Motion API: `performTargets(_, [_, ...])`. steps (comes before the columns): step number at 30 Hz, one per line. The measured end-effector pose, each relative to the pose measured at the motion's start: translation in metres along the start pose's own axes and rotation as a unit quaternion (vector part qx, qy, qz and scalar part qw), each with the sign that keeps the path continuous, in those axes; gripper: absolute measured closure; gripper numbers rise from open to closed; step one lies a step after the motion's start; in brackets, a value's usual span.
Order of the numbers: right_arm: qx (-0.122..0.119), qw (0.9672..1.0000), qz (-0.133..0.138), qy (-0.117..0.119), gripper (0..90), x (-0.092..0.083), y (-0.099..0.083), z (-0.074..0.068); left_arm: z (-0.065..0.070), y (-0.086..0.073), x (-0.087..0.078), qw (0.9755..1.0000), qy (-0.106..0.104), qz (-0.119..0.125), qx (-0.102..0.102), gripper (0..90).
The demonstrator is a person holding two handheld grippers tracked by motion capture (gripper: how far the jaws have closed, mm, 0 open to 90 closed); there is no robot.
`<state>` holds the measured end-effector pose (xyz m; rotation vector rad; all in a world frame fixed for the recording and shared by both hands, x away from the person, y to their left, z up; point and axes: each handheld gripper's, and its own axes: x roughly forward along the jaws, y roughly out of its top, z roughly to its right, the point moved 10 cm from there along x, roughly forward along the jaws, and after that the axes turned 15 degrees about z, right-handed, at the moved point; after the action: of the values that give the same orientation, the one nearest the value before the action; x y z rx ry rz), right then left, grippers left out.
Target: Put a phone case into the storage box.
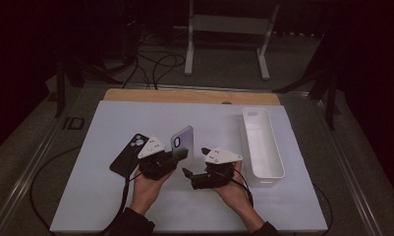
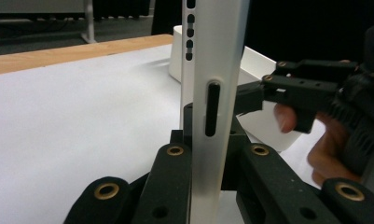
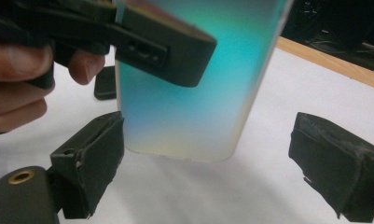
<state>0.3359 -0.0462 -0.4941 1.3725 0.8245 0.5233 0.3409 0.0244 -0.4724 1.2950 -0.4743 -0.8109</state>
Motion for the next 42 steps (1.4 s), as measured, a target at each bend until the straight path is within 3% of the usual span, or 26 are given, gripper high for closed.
performTargets(11, [0.03,0.9993,0.02,-0.002,9.7,-0.01,0.02,0.011,-0.003,-0.004,0.001,1.0,0.008,-0.003,0.001,85.7])
performTargets(18, [0.034,0.999,0.03,-0.001,9.7,-0.01,0.032,0.013,-0.001,-0.007,0.002,1.0,0.006,-0.007,0.002,85.7])
performTargets(28, [0.031,0.9985,0.045,-0.001,9.8,0.002,0.057,0.01,0.001,-0.009,0.004,0.9999,0.003,-0.01,0.005,85.7])
performTargets(42, [0.049,0.9978,0.045,-0.003,13.4,0.019,0.066,0.005,0.005,-0.013,0.006,0.9999,0.001,-0.011,0.005,85.7])
